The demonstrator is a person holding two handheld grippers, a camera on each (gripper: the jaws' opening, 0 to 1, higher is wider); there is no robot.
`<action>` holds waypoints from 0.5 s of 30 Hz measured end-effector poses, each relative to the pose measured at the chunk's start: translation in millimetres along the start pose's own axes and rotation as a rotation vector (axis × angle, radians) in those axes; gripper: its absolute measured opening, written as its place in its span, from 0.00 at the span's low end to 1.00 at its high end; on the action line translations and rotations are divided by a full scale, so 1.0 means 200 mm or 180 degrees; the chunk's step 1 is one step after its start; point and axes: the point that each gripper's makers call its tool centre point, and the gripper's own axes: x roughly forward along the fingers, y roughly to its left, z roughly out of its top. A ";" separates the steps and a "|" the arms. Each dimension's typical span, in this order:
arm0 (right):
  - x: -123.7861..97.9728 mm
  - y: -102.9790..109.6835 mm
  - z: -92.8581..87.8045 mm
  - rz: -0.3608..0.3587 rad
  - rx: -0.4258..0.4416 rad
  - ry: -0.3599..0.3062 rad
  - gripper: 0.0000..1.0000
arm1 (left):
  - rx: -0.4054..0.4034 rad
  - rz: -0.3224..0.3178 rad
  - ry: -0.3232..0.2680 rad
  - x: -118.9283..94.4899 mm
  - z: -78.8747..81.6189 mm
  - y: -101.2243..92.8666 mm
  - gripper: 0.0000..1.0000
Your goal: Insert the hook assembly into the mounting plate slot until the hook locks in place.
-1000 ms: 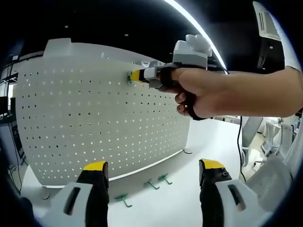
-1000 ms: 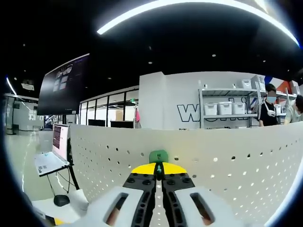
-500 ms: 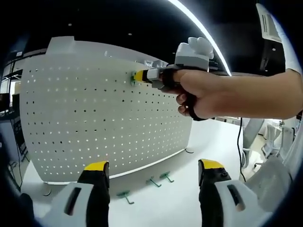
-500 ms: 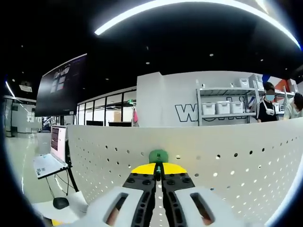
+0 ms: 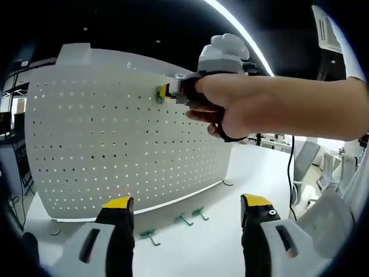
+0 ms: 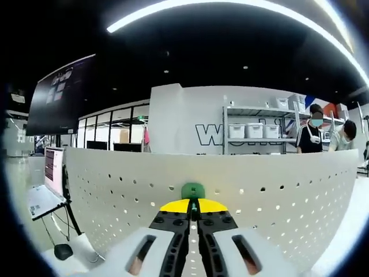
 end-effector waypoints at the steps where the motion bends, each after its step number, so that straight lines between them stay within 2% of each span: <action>1: 0.00 0.00 -0.01 -0.0035 0.0002 -0.0001 0.01 | -0.0007 0.0006 -0.0014 0.00 0.00 0.00 0.77; 5: 0.01 0.00 -0.01 -0.0168 0.0021 0.0026 0.01 | -0.0002 0.0007 -0.0044 -0.01 0.02 0.00 0.77; 8: 0.00 0.00 -0.01 -0.0185 0.0064 0.0002 0.01 | 0.0004 0.0013 -0.0068 -0.02 0.03 0.00 0.76; 15: 0.00 0.00 -0.01 -0.0171 -0.0023 0.0008 0.01 | -0.0008 0.0034 -0.0063 -0.02 0.02 0.02 0.76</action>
